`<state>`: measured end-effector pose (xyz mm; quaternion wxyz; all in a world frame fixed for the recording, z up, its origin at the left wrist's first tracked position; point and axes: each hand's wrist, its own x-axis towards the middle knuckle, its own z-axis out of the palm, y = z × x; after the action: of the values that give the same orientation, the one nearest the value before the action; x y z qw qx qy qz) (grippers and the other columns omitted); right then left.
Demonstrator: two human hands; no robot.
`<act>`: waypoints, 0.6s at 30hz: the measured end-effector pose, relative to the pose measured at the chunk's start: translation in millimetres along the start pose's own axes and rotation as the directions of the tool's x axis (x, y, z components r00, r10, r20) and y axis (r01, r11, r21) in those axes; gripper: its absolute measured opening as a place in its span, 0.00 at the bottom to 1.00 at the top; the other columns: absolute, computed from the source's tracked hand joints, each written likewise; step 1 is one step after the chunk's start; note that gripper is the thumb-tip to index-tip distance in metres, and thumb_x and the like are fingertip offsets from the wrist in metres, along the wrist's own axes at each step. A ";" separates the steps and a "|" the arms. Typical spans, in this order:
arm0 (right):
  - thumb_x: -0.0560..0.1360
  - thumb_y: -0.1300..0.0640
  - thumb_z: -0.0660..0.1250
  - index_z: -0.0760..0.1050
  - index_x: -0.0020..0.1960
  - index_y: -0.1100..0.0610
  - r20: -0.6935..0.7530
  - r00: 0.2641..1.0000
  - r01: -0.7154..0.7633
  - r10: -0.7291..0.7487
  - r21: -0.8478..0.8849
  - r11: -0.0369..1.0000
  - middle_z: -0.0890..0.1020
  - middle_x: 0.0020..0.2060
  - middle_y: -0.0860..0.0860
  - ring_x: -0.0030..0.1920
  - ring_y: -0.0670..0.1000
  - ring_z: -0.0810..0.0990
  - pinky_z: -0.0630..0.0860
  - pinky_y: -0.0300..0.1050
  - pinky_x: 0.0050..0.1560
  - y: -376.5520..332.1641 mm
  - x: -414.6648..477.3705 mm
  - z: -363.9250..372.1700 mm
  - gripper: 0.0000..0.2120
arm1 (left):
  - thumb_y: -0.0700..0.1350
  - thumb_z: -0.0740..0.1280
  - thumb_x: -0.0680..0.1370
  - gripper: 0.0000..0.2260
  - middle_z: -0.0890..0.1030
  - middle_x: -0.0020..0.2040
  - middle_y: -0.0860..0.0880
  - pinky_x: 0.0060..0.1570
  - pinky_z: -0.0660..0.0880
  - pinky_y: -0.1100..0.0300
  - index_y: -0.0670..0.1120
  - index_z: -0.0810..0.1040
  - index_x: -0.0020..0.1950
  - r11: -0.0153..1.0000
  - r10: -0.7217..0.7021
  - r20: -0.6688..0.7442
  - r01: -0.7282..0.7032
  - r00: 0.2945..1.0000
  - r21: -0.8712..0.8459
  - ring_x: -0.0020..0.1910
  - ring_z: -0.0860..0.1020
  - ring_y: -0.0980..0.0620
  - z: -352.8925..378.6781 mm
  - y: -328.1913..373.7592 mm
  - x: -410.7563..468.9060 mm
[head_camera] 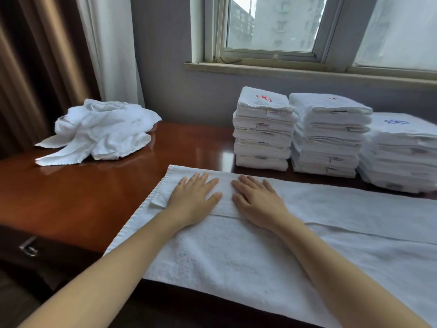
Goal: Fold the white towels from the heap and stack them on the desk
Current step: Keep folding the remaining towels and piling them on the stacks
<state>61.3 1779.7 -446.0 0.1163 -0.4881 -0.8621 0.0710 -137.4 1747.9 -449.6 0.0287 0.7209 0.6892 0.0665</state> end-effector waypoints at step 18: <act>0.81 0.37 0.52 0.56 0.78 0.41 0.217 0.924 0.292 -0.316 0.140 0.946 0.51 0.80 0.44 0.79 0.46 0.42 0.37 0.52 0.77 -57.2 -115.0 -14.3 0.26 | 0.71 0.57 0.74 0.26 0.55 0.75 0.70 0.72 0.41 0.69 0.68 0.65 0.71 0.938 0.170 -0.092 -0.189 0.981 -0.292 0.74 0.46 0.73 -12.8 -19.6 -166.5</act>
<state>75.1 1651.8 -433.9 0.0480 -0.3296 -0.9301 0.1546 -165.4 1582.1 -449.0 0.1088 0.7656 0.6032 0.1957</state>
